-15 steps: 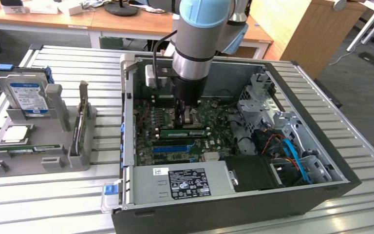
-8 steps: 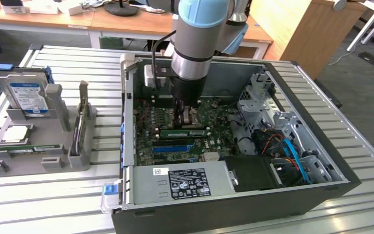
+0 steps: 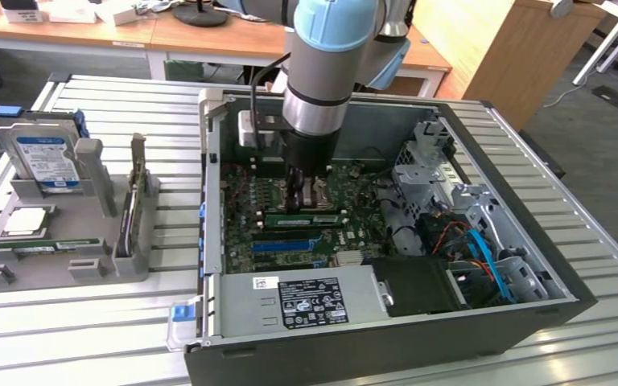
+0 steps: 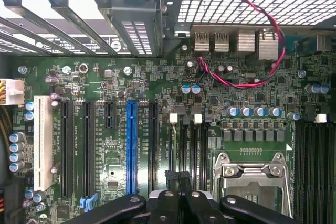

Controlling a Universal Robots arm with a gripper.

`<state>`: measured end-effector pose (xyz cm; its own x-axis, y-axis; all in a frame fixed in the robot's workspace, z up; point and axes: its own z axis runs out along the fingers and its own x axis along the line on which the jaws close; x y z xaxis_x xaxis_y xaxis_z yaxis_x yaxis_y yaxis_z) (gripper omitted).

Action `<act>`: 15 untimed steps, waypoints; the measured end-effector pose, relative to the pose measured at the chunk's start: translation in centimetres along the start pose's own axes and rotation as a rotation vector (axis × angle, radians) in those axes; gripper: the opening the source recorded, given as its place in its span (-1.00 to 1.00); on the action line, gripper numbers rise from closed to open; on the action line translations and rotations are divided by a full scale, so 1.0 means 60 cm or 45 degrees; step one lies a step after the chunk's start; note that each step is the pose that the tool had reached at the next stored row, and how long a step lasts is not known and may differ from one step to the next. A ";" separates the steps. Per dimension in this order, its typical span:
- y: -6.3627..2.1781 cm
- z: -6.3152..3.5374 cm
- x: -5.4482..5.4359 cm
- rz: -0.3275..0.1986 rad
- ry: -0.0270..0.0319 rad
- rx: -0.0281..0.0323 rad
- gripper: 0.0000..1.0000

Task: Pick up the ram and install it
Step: 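Press down the ram until it locks into place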

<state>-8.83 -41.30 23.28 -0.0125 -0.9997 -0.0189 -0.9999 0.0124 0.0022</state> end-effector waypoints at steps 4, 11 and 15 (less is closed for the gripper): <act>0.000 0.002 0.000 0.000 0.0002 -0.0001 -0.79; 0.000 0.007 0.000 0.000 0.0000 0.0000 -0.79; 0.000 0.008 0.000 0.000 0.0002 -0.0001 -0.79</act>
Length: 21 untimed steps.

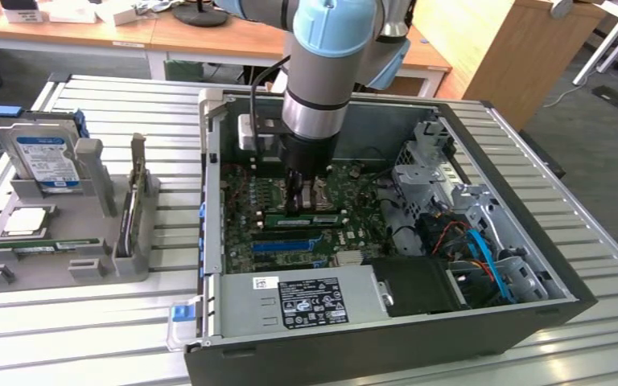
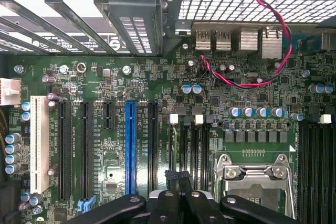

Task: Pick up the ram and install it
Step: 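Press down the ram until it locks into place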

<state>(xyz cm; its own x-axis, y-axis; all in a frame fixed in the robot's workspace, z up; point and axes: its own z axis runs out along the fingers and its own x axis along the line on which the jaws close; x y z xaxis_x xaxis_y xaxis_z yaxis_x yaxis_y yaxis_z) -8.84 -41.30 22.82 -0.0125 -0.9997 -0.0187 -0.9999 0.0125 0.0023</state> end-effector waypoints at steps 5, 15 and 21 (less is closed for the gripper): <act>0.000 0.004 0.000 0.000 -0.0003 0.0000 -0.79; 0.000 0.007 0.000 0.000 0.0001 0.0000 -0.79; 0.000 0.009 0.000 0.000 -0.0001 0.0001 -0.79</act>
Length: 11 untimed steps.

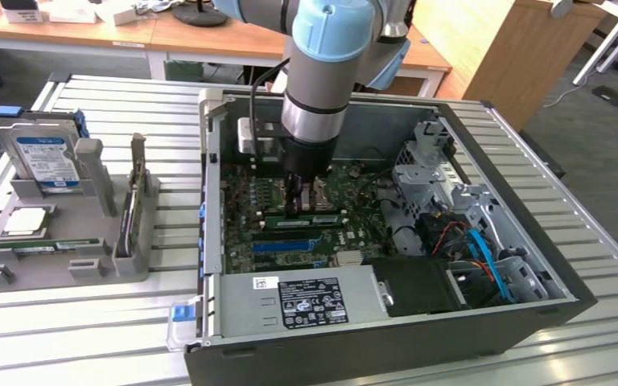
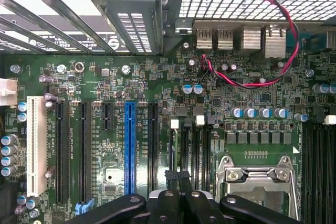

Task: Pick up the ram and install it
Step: 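Press down the ram until it locks into place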

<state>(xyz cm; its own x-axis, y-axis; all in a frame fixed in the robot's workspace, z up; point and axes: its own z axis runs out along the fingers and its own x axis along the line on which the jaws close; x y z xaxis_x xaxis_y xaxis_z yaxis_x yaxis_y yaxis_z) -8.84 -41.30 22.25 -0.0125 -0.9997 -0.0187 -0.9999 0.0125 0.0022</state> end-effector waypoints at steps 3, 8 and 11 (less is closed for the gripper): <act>0.000 0.000 0.000 0.000 0.0000 0.0000 -0.79; 0.000 0.001 0.000 0.000 0.0001 -0.0001 -0.79; 0.000 0.001 0.000 0.000 -0.0002 0.0001 -0.79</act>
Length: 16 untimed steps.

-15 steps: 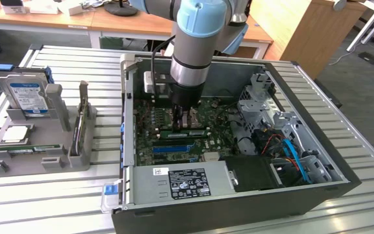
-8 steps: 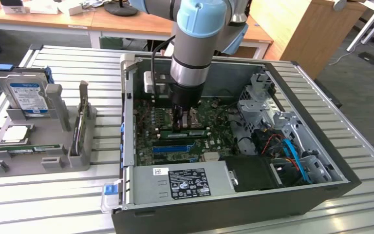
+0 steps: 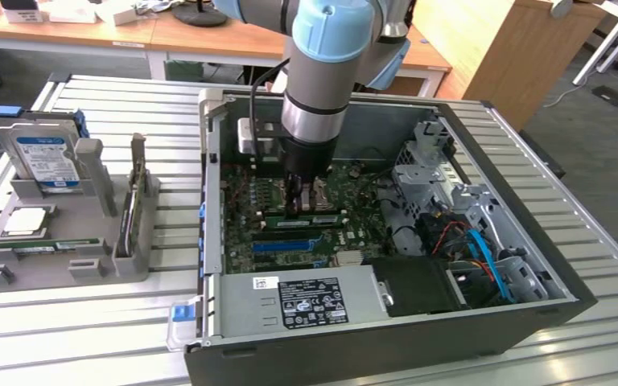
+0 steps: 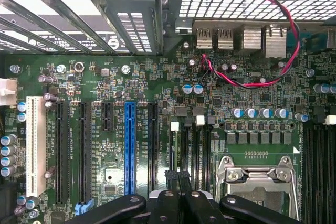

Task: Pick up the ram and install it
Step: 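Press down the ram until it locks into place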

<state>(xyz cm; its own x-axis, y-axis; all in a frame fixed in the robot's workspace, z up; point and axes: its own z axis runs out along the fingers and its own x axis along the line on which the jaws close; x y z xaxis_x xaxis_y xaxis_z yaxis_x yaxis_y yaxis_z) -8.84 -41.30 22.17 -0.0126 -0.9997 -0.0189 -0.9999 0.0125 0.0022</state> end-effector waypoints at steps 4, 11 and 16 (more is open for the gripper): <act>0.000 -0.006 0.000 0.000 -0.0007 0.0003 -0.79; -0.001 -0.024 0.000 0.000 0.0016 -0.0001 -0.79; -0.001 -0.037 -0.001 0.000 0.0036 -0.0002 -0.79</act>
<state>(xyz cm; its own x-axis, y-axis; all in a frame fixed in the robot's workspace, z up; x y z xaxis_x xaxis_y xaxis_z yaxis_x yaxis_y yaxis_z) -8.77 -41.30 24.37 -0.0127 -0.9998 -0.0161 -0.9999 0.0127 0.0023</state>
